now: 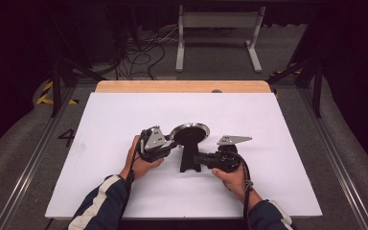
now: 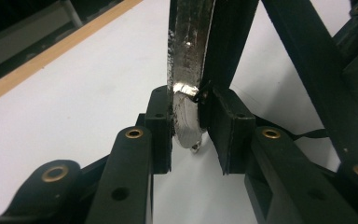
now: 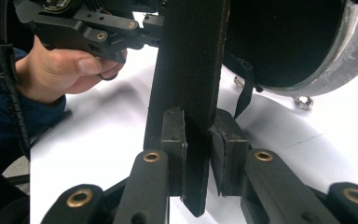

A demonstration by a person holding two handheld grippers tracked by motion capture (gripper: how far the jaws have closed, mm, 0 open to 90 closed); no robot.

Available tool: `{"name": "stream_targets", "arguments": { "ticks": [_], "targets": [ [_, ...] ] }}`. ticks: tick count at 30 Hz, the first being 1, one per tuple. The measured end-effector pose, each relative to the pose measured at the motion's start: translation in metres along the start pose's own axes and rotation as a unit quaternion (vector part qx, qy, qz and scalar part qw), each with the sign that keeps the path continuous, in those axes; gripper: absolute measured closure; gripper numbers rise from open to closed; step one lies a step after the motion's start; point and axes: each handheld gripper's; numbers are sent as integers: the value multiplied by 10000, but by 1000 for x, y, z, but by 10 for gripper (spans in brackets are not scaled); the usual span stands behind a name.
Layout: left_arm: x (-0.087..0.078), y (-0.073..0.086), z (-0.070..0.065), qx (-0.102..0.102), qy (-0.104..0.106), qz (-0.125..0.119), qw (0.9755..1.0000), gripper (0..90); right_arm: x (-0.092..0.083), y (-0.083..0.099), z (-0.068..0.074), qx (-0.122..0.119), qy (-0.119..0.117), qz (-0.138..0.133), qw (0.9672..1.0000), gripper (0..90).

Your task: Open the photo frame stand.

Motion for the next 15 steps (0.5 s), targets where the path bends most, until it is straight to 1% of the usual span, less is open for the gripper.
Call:
{"name": "stream_targets", "arguments": {
  "ticks": [7,8,11,13,15],
  "targets": [
    [8,-2,1,68,-106,52,9999,701,0,1,-2,-25,154,23,9999,769],
    [9,-3,0,26,-131,52,9999,699,0,1,-2,-57,191,30,9998,769],
    [11,-3,-1,42,-165,63,9998,697,-1,1,-2,-83,302,22,9995,767],
    [12,-4,-1,102,-183,77,9997,699,-1,1,-1,-206,386,43,9990,764],
    [14,-4,-2,165,-219,111,9996,698,-1,1,-1,-255,431,66,9987,766]
  ]
}}
Point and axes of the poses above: each handheld gripper's, and its own axes: x roughly forward along the jaws, y roughly out of its underside, z roughly to its left, and after that the axes turned 8 degrees about -z, right-handed
